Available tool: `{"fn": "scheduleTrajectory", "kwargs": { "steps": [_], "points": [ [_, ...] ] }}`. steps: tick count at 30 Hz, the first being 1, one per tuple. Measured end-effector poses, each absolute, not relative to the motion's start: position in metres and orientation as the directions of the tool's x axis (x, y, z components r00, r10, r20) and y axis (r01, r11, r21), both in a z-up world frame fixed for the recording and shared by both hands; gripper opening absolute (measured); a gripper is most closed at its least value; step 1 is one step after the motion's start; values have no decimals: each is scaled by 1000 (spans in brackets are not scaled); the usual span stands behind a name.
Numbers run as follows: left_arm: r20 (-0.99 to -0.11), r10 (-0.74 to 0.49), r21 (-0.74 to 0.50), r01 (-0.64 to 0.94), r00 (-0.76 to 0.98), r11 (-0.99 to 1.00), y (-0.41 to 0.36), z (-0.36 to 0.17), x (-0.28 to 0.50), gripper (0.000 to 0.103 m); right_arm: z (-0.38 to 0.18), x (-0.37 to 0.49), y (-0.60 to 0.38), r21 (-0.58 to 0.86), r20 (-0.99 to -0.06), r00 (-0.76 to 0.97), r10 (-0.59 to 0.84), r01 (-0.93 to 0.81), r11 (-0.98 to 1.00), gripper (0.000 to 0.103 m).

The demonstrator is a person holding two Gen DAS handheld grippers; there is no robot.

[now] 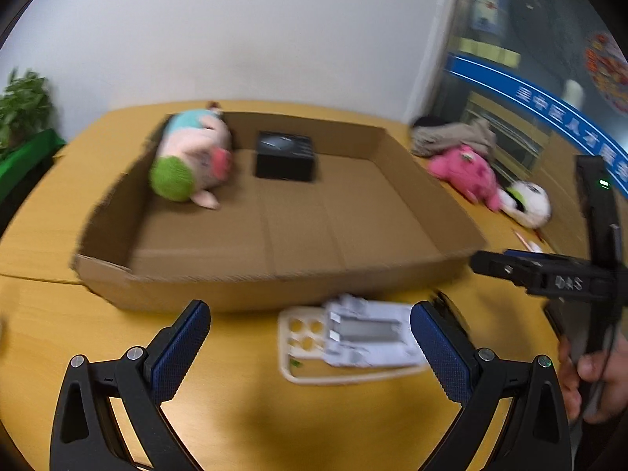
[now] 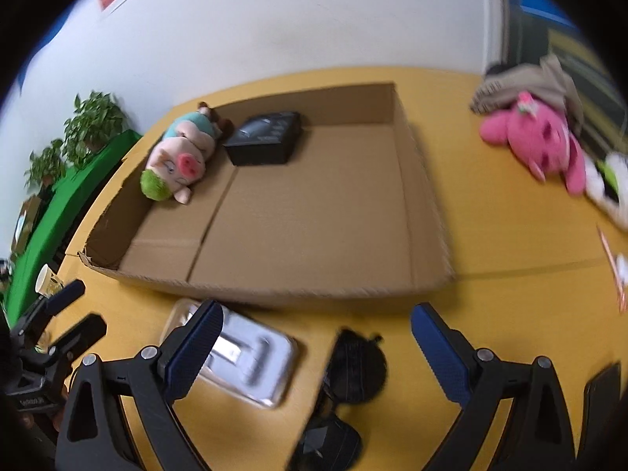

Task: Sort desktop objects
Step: 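Move the left tool down toward the black sunglasses beside the box, then close the left tool on the black sunglasses frame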

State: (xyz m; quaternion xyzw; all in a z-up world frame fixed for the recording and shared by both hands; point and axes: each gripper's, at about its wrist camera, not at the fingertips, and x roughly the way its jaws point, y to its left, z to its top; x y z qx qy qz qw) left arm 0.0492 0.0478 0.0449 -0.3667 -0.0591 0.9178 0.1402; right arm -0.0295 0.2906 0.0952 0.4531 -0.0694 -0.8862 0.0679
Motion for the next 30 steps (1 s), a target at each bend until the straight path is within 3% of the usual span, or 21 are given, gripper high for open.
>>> {"fn": "scheduleTrajectory", "kwargs": {
  "steps": [10,14,21,24,25,27,29,30],
  "points": [
    [-691,577,-412,-418,-436,-810,119,8,59,102,36,-24,354,373,-852,-432,-296,-102,-922,97],
    [-685,640,-483,-441,-348,-757,142,-3,60,99,25,-24,345,405,-853,-390,-346,-78,-911,97],
    [-692,688,-580,-397,-221,-711,169,-35,55,69,14,-21,321,388,-867,-339,-366,2,-922,98],
    [-685,699,-601,-383,-205,-702,175,-41,53,44,16,-21,324,398,-858,-355,-371,-4,-917,95],
    [-690,696,-602,-377,-199,-704,177,-42,52,32,18,-21,323,385,-861,-361,-357,-5,-923,91],
    [-692,696,-605,-373,-192,-704,178,-45,51,27,20,-19,321,358,-869,-367,-332,-2,-934,81],
    [-692,695,-604,-372,-194,-705,179,-45,51,25,22,-18,322,362,-867,-366,-336,-2,-932,46],
    [-693,694,-603,-371,-196,-706,179,-46,52,25,22,-19,324,367,-867,-365,-339,-6,-930,42]
  ]
}}
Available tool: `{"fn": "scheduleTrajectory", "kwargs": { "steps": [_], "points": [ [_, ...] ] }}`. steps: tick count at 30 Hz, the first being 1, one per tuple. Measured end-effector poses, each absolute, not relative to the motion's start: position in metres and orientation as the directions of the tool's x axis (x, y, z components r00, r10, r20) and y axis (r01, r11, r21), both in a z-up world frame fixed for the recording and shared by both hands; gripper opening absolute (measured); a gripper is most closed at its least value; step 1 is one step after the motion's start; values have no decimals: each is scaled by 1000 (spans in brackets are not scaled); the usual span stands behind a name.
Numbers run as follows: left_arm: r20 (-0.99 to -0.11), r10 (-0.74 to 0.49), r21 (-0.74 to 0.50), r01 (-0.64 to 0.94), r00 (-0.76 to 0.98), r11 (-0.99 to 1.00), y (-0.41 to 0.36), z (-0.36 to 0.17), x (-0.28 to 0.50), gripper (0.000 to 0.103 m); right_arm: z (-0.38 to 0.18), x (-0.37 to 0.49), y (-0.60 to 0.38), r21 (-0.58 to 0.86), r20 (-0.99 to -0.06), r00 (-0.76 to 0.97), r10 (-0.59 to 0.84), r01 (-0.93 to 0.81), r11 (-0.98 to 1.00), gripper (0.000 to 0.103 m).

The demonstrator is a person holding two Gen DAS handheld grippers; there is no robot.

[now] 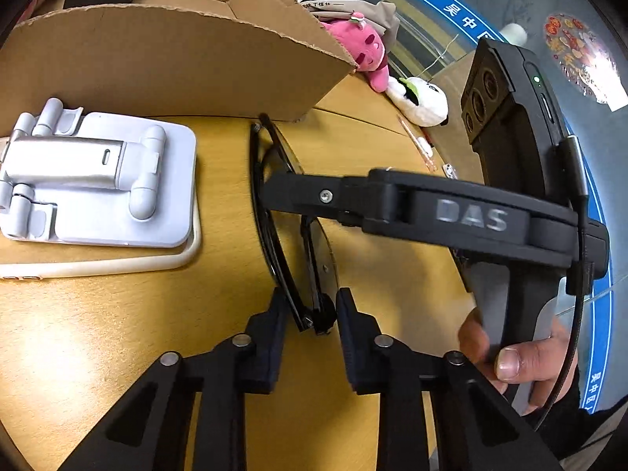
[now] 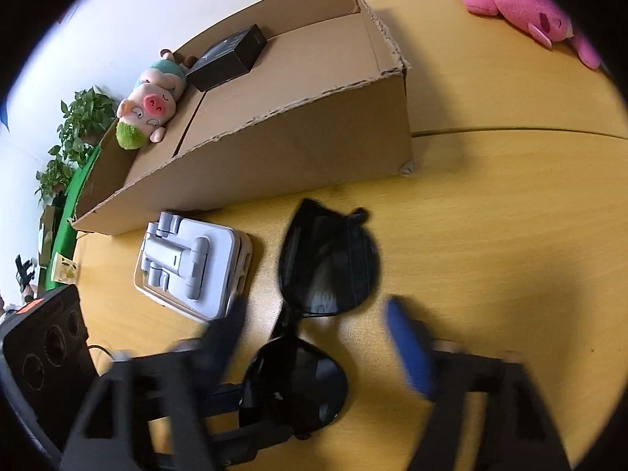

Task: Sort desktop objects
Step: 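Close the left tool on the black sunglasses frame, then lift the sunglasses with the left tool and carry them over the box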

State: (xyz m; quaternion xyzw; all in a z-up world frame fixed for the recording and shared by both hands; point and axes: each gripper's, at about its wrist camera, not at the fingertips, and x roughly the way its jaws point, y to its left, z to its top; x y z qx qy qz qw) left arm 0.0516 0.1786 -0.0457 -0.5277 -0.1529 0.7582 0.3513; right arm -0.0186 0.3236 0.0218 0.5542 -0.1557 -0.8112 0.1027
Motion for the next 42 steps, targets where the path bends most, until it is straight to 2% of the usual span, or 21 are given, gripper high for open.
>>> {"fn": "scheduleTrajectory", "kwargs": {
  "steps": [6,9,10,11,16,20,21,22,23,25,28,29,35,40,42],
  "points": [
    [-690,695,-596,-388,-201,-703,177,-44,55,22,23,-13,332,427,-841,-378,-387,-24,-904,37],
    [-687,690,-575,-410,-228,-708,173,-35,58,19,34,-7,333,430,-829,-407,-383,-27,-902,22],
    [-691,684,-564,-418,-234,-712,173,-32,59,18,40,-5,334,435,-821,-423,-384,-27,-900,13],
    [-691,683,-560,-422,-236,-713,172,-30,59,18,46,-3,336,441,-813,-433,-389,-24,-897,11],
    [-670,696,-550,-456,-259,-700,170,-14,62,17,71,-3,332,466,-785,-457,-419,10,-885,11],
    [-668,695,-530,-486,-267,-695,172,-6,66,17,70,-5,325,483,-789,-430,-439,8,-876,12],
    [-676,688,-524,-483,-264,-701,173,-8,66,17,68,-5,326,490,-790,-421,-445,0,-872,13],
    [-683,682,-523,-477,-260,-706,172,-11,67,17,67,-4,327,493,-792,-417,-445,-7,-870,21],
    [-693,674,-520,-470,-257,-713,171,-16,68,17,67,-2,330,495,-793,-418,-443,-20,-869,40],
    [-698,673,-524,-466,-246,-713,168,-21,72,17,67,6,339,527,-778,-425,-462,-42,-849,64],
    [-697,677,-521,-481,-238,-705,170,-22,79,17,69,19,347,544,-776,-425,-466,-75,-836,67],
    [-703,668,-508,-486,-242,-711,172,-22,80,17,68,24,349,525,-791,-421,-444,-95,-846,76],
    [-712,662,-501,-489,-236,-714,174,-28,83,16,44,48,372,533,-813,-396,-427,-210,-820,78],
    [-708,671,-502,-510,-222,-699,177,-27,86,16,14,47,368,648,-747,-375,-548,-229,-726,78],
    [-705,675,-499,-524,-218,-690,181,-25,90,16,11,45,362,656,-738,-381,-556,-216,-723,70]
  ]
}}
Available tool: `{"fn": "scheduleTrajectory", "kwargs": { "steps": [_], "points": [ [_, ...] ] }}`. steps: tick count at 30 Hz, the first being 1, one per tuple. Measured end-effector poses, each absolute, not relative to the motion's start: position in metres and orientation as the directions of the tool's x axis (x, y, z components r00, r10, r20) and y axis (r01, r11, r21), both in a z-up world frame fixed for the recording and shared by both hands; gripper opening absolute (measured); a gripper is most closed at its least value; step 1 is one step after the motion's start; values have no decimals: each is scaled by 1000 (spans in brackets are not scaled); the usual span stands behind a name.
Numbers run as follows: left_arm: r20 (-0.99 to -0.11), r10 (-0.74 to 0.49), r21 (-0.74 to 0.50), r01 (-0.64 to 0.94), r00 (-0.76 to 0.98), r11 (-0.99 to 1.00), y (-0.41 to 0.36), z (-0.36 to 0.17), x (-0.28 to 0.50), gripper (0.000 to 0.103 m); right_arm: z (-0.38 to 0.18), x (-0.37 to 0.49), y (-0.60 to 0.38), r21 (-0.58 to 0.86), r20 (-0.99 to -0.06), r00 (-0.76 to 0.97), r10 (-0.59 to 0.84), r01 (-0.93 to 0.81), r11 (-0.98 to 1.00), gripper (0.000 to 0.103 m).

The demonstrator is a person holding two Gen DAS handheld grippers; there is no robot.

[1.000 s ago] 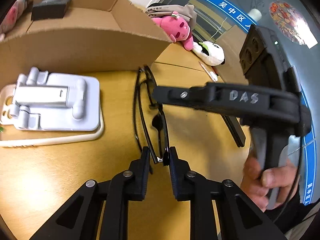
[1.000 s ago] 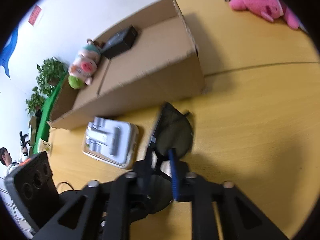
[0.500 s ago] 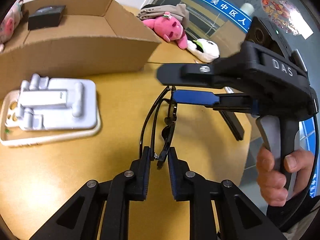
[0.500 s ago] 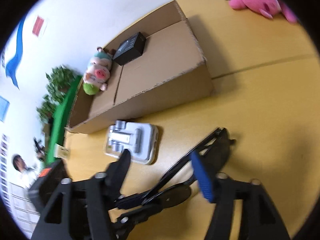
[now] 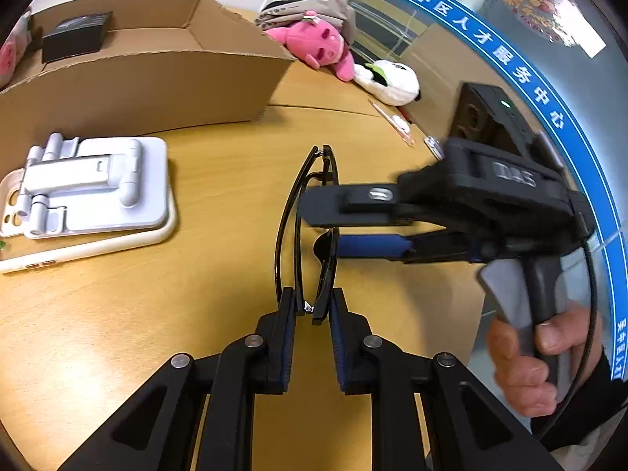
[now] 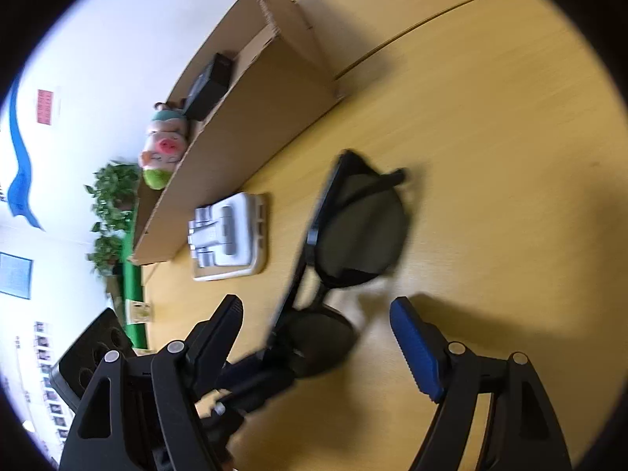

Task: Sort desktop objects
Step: 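Lift the sunglasses with the left tool and carry them over the box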

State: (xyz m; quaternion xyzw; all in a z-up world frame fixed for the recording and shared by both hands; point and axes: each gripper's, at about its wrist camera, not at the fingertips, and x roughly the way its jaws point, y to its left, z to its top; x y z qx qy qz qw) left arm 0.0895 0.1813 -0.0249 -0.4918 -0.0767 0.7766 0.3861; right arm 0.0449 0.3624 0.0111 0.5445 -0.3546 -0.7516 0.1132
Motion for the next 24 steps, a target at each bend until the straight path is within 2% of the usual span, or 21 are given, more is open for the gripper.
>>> {"fn": "scheduleTrajectory", "kwargs": {
  "steps": [2,3,12,24],
  "points": [
    [-703,675,-494,-530,-224,-689,183,-23,91,16,9,43,357,649,-743,-384,-549,-207,-732,38],
    [-702,675,-493,-529,-227,-691,183,-22,90,16,10,41,355,637,-750,-388,-536,-204,-744,35],
    [-662,700,-510,-523,-268,-683,177,-3,80,16,57,28,345,580,-745,-473,-470,-114,-806,31],
    [-565,708,-514,-491,-423,-703,146,76,7,15,166,-56,309,493,-680,-581,-447,89,-865,29]
  ]
}}
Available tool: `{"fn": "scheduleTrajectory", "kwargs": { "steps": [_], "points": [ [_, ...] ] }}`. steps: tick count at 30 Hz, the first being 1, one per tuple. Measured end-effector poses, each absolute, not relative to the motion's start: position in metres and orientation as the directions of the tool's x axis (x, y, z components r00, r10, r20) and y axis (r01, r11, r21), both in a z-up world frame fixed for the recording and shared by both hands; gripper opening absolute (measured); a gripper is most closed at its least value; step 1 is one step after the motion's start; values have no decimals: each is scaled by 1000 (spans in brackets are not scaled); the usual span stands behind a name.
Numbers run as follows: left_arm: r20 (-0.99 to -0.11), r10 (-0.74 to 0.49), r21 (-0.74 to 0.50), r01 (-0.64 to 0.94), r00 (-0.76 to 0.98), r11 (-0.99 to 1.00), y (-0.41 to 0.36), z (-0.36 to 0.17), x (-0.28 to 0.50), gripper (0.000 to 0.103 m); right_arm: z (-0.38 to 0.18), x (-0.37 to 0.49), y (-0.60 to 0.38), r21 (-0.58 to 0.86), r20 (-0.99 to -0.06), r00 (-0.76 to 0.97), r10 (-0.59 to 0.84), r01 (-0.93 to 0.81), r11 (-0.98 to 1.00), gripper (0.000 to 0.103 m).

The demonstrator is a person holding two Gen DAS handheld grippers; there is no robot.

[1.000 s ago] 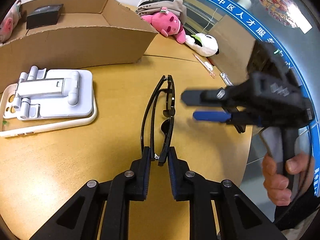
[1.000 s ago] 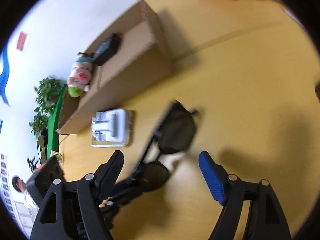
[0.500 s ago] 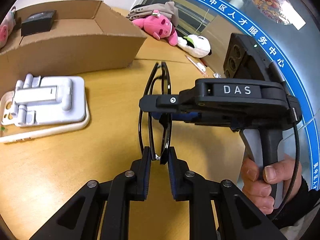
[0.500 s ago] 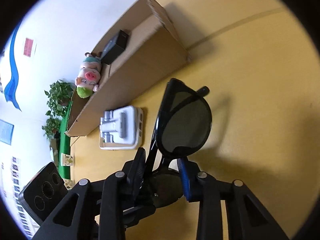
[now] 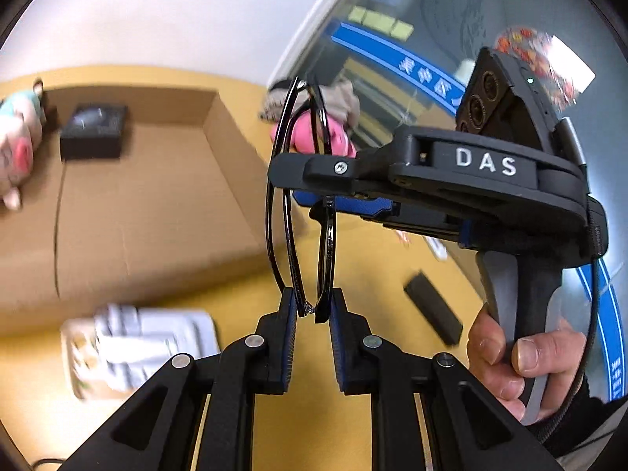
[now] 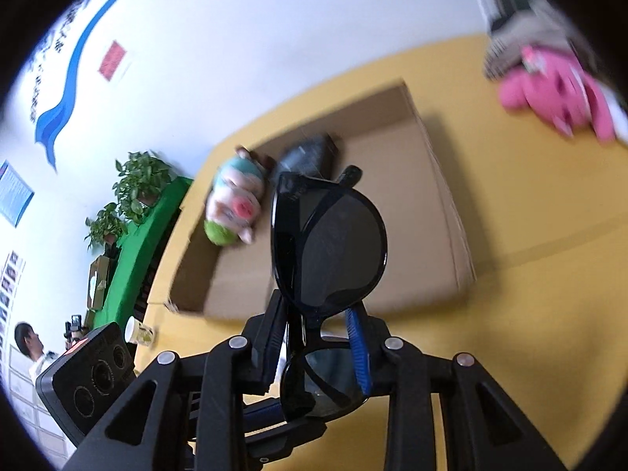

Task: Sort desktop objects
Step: 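Lift the sunglasses with the left tool and carry them over the box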

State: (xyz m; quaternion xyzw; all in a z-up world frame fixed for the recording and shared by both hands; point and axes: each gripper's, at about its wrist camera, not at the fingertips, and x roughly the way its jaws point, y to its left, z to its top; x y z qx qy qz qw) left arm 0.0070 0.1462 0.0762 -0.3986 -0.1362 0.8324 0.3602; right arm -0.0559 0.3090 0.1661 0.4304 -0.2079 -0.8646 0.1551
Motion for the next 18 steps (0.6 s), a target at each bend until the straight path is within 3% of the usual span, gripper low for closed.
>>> {"fn": "scheduleTrajectory", "kwargs": {
  "steps": [8,18],
  "points": [
    [-534,726,-557,-465,-433,-687,137,109,-69,15,217,-131,301,442,-665,-599,-446,165,-882,28],
    [-547,737,-630,-384,-397,-675,134,112,-169,15,217,-229,307,438,-690,-579,-434,143,-888,28]
  ]
}}
